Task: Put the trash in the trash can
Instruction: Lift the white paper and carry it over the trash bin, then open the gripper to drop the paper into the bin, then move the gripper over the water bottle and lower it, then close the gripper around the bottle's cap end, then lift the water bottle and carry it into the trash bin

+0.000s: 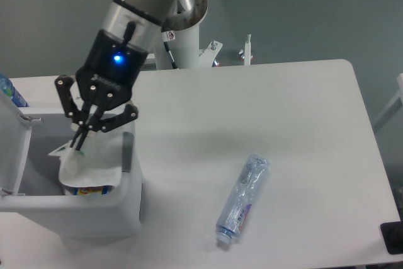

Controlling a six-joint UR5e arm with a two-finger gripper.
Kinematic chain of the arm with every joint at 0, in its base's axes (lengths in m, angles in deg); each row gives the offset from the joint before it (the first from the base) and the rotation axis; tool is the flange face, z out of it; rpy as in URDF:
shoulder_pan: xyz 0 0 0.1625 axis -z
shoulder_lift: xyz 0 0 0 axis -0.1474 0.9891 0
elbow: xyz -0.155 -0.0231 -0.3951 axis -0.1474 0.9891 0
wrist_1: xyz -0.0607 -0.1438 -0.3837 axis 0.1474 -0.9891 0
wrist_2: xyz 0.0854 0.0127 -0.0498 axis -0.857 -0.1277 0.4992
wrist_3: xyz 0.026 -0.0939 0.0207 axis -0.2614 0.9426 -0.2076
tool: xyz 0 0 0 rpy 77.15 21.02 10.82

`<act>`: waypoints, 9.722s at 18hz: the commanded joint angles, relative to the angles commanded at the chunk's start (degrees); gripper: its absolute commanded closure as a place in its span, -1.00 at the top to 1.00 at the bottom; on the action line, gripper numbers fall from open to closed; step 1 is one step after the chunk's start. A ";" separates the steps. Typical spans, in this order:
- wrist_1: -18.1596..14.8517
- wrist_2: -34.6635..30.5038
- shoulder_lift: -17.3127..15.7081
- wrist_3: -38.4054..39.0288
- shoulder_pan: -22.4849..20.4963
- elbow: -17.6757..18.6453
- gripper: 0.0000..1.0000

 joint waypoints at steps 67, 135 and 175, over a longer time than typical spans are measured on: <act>-13.62 -33.49 25.58 -45.70 -13.18 -8.96 1.00; -8.96 -35.78 30.59 -46.14 -12.65 -6.94 0.26; 3.25 -6.51 3.70 -13.90 -2.47 -10.63 0.25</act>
